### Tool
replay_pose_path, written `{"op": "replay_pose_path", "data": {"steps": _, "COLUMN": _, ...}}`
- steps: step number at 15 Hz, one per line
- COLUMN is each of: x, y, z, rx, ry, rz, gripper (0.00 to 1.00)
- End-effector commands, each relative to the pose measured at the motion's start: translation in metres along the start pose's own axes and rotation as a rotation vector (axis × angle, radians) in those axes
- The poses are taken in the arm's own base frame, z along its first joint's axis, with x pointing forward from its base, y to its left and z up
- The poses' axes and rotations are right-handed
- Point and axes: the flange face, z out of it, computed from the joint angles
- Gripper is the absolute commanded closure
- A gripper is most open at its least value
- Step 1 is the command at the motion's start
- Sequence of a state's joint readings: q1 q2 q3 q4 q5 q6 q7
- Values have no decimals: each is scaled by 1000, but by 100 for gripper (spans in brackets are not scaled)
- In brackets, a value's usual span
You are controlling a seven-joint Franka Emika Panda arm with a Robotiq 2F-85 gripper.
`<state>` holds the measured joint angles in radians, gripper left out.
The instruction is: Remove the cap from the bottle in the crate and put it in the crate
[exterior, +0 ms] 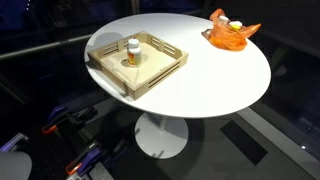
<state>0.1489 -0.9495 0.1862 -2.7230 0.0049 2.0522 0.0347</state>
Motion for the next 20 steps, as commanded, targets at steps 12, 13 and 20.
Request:
{"op": "replay_pose_path", "data": {"steps": 12, "x": 12, "y": 5, "z": -4, "rx": -8, "ry": -2, "rz": 5, "gripper": 0}}
{"op": "replay_pose_path", "data": {"steps": 13, "x": 15, "y": 6, "z": -4, "rx": -8, "ry": -3, "rz": 6, "gripper": 0}}
{"op": "replay_pose_path", "data": {"steps": 20, "x": 41, "y": 16, "z": -4, "rx": 9, "ry": -23, "rz": 25, "gripper": 0}}
